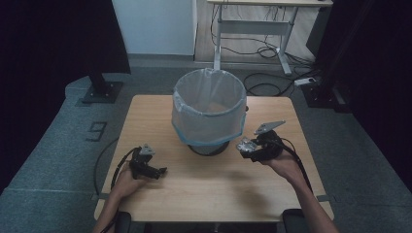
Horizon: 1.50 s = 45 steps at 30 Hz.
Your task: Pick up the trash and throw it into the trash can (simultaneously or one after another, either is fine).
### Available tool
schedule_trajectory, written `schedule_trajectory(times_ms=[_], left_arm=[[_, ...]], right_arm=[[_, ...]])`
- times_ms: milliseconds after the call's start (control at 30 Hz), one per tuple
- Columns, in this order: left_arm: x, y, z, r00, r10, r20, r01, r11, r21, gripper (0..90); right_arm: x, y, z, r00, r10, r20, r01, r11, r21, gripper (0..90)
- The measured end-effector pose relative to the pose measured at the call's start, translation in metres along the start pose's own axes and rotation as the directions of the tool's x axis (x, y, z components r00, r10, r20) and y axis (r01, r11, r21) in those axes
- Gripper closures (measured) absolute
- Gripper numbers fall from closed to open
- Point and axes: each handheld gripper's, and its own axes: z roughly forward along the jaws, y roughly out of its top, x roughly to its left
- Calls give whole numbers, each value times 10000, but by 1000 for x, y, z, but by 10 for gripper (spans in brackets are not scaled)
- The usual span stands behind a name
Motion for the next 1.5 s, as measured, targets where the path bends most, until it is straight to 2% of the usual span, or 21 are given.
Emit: schedule_trajectory(times_ms=[1067,1500], left_arm=[[0,0,0,10000,28,11,-28,10000,8,0],[0,0,0,10000,42,24,-42,10000,-2,0]], right_arm=[[-24,48,-53,9993,340,-153,-346,9986,-407,347],[-31,68,-74,9990,442,-12,-443,9976,-525,347]])
